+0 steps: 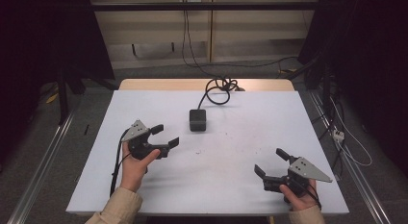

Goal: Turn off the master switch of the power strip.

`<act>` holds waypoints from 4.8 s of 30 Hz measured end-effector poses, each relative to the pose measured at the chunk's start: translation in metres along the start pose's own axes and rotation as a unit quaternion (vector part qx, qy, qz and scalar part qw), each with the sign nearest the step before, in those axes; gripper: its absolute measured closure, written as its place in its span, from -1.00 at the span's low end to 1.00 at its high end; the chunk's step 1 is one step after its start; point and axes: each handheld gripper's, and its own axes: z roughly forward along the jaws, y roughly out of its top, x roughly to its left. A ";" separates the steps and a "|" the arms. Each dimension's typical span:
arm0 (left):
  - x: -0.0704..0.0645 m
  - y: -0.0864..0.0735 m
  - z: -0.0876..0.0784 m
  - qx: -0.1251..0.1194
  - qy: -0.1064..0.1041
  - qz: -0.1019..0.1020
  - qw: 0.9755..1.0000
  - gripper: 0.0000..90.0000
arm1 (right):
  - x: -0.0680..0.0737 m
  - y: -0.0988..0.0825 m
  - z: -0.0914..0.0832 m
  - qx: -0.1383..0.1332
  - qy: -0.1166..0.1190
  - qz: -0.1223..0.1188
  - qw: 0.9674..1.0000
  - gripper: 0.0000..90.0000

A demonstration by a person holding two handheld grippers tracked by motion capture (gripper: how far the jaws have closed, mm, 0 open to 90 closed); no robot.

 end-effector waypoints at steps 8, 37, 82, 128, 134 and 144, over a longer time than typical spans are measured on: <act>0.001 0.002 0.011 0.005 -0.007 -0.005 1.000 -0.47 | 0.001 0.001 0.000 0.001 0.001 -0.005 1.000 -0.96; 0.011 0.007 0.038 0.036 0.004 -0.001 0.999 0.11 | -0.001 0.002 -0.001 -0.003 0.000 -0.002 1.000 -0.96; 0.018 0.019 0.078 0.069 0.003 -0.008 0.998 0.75 | -0.004 0.002 -0.002 -0.007 0.001 0.000 1.000 -0.96; 0.017 0.032 0.105 0.090 0.001 0.002 0.996 1.00 | -0.007 0.002 -0.002 -0.006 0.001 0.002 1.000 -0.96; 0.017 0.033 0.108 0.093 0.000 0.004 0.996 1.00 | -0.007 0.002 -0.002 -0.007 0.003 0.000 1.000 -0.96; 0.018 0.034 0.112 0.094 0.003 0.007 0.996 1.00 | -0.007 0.002 -0.002 -0.007 0.003 0.001 1.000 -0.96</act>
